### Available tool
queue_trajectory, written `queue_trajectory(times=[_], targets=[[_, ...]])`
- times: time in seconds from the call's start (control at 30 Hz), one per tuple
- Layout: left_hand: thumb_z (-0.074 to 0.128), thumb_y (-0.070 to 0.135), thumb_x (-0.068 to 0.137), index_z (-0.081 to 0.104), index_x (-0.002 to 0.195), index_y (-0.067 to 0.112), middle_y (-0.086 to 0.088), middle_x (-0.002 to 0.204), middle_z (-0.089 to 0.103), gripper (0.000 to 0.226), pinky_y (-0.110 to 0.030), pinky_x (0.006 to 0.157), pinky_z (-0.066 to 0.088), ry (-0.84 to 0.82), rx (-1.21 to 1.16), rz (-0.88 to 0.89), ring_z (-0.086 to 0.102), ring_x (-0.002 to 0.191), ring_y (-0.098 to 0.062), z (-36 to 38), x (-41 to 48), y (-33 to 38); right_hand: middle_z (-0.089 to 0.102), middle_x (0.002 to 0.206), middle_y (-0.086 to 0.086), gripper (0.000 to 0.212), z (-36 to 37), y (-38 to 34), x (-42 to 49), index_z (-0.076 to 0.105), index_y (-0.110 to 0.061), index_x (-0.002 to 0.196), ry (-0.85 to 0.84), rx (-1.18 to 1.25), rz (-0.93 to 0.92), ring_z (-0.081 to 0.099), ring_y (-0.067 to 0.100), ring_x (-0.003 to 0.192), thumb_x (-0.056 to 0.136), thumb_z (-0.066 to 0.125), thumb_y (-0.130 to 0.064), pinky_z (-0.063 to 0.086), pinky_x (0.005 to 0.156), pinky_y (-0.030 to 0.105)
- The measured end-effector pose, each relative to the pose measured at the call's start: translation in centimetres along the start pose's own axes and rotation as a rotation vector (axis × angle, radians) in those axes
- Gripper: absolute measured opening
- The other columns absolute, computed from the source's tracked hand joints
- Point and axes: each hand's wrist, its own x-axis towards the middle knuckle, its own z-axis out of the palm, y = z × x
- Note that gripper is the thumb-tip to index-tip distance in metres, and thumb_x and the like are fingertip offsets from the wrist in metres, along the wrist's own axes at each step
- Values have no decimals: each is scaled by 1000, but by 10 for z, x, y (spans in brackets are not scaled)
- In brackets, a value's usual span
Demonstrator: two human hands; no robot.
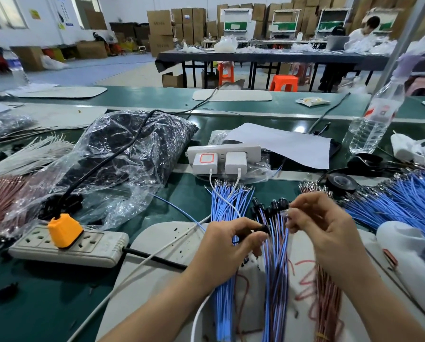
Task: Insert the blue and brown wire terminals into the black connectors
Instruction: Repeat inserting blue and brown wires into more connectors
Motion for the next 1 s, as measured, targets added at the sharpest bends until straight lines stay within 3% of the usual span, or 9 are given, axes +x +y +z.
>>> queue_trajectory(times=[0.07, 0.17, 0.3, 0.53, 0.67, 0.8, 0.87, 0.93, 1.0], targets=[[65, 24, 88, 63, 93, 28, 17, 70, 68, 7, -14, 67, 49, 14, 3, 19, 66, 67, -2, 1, 1, 1, 66, 72, 1, 5, -2, -3, 2, 64, -11, 86, 29, 34, 11, 63, 10, 61, 82, 62, -9, 53, 62, 18], [65, 17, 88, 59, 96, 30, 13, 83, 72, 17, -9, 77, 45, 52, -30, 24, 68, 85, -1, 2, 2, 3, 68, 68, 3, 12, 2, -6, -1, 69, -12, 83, -7, 61, 33, 61, 10, 59, 74, 66, -19, 51, 60, 17], [62, 5, 88, 56, 98, 31, 15, 97, 72, 28, -7, 83, 42, 52, -35, 32, 65, 99, 0, 2, 2, 3, 70, 68, 6, 11, 5, -9, -5, 71, -8, 84, -56, 147, 61, 63, 10, 59, 78, 68, 2, 51, 60, 15], [65, 2, 83, 64, 97, 14, 5, 96, 60, 19, -18, 84, 46, 121, 30, 152, 59, 91, -7, -1, 4, 2, 65, 61, 7, 15, 12, -8, -8, 64, -3, 81, -74, 160, 45, 57, 13, 51, 84, 59, 11, 49, 52, 19], [67, 2, 82, 64, 95, 12, 5, 94, 60, 16, -24, 82, 49, 139, 33, 174, 59, 88, -7, -1, 4, 5, 62, 63, 9, 11, 16, -6, -11, 63, -13, 85, -19, 105, -29, 57, 14, 51, 87, 58, -4, 48, 52, 20], [71, 16, 81, 60, 95, 30, 15, 91, 63, 23, -21, 80, 47, 170, 34, 138, 59, 86, -1, -1, 1, 5, 67, 71, -2, 20, 19, -2, -16, 70, -29, 86, -31, -54, -131, 63, 11, 61, 86, 64, -10, 51, 60, 17], [69, 27, 80, 56, 91, 35, 21, 90, 63, 19, -22, 77, 48, 190, 14, 112, 60, 83, 0, 0, 2, 7, 69, 77, -4, 12, 21, -4, -16, 70, -27, 89, -53, -86, -179, 66, 11, 70, 81, 74, -18, 52, 66, 18], [71, 28, 80, 54, 87, 33, 18, 88, 62, 19, -22, 74, 48, 190, 8, 91, 59, 80, 0, 1, 2, 8, 69, 82, -4, 21, 24, -4, -17, 69, -24, 91, -86, -113, -164, 68, 14, 77, 73, 78, -32, 54, 72, 21], [72, 27, 79, 52, 86, 32, 12, 86, 63, 22, -22, 71, 48, 185, -6, 75, 58, 76, -2, 2, 2, 8, 69, 83, -5, 20, 27, -2, -18, 69, -22, 89, -77, -146, -168, 68, 13, 79, 72, 73, -30, 55, 73, 22]])
